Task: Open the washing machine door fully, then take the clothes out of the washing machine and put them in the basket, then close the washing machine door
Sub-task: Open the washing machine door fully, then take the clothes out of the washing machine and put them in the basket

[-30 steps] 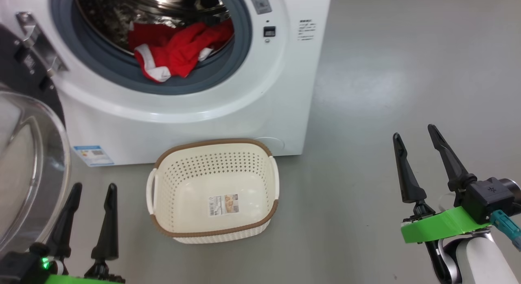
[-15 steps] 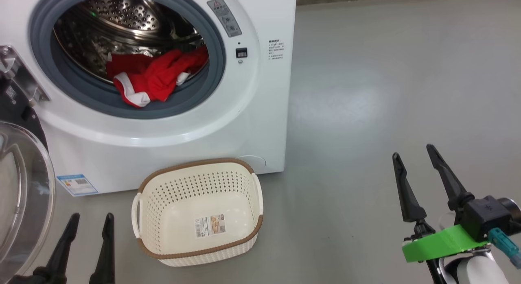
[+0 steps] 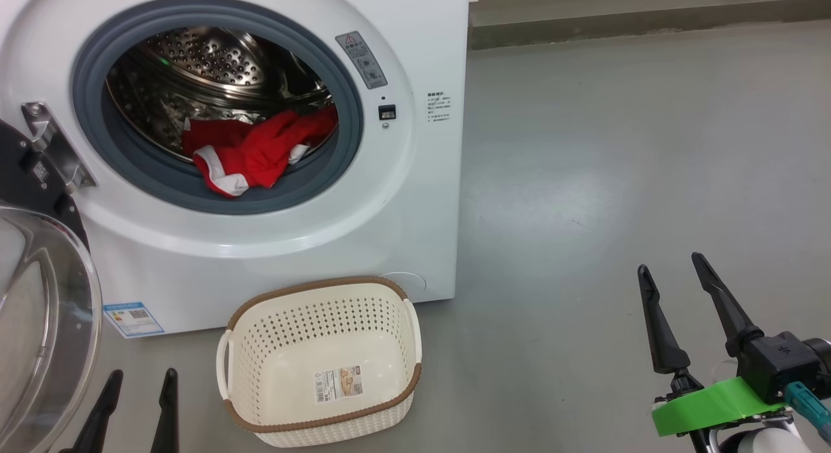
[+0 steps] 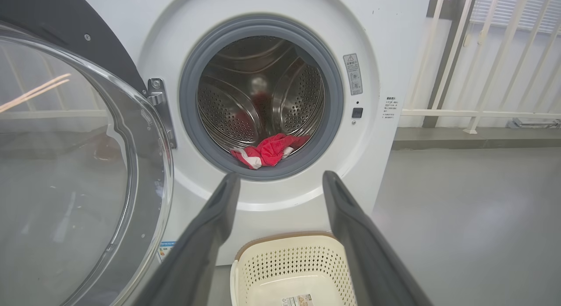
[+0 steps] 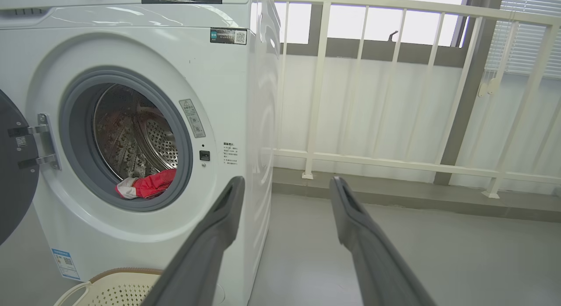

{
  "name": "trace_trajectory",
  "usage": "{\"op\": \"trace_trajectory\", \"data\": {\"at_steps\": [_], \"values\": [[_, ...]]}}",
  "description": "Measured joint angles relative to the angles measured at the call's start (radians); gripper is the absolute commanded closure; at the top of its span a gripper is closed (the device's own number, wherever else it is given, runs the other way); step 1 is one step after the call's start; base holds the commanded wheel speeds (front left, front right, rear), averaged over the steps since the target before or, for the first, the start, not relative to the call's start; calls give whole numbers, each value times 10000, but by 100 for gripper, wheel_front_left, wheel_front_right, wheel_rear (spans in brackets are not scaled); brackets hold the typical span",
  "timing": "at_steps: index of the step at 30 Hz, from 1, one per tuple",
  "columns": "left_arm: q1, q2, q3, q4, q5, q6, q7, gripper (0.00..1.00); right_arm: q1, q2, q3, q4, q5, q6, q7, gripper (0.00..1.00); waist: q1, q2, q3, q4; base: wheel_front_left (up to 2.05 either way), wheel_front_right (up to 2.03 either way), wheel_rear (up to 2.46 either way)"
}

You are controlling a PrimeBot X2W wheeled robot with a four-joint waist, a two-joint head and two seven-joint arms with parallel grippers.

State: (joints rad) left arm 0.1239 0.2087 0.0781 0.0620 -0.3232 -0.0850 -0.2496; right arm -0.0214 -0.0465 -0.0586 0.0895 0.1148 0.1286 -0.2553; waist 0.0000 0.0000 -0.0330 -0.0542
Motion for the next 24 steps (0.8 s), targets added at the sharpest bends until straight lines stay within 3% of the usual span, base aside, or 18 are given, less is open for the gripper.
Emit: {"op": "trace_trajectory", "data": {"at_steps": [12, 24], "values": [[0, -15, 12, -123, 238, 157, 0, 0, 21, 10, -86, -36, -10, 0, 0, 0, 0, 0, 116, 148, 41, -41, 0], [-18, -194, 36, -685, 61, 33, 0, 0, 17, 13, -58, 6, 71, 0, 0, 0, 0, 0, 189, 297, 168, -168, 0]]}}
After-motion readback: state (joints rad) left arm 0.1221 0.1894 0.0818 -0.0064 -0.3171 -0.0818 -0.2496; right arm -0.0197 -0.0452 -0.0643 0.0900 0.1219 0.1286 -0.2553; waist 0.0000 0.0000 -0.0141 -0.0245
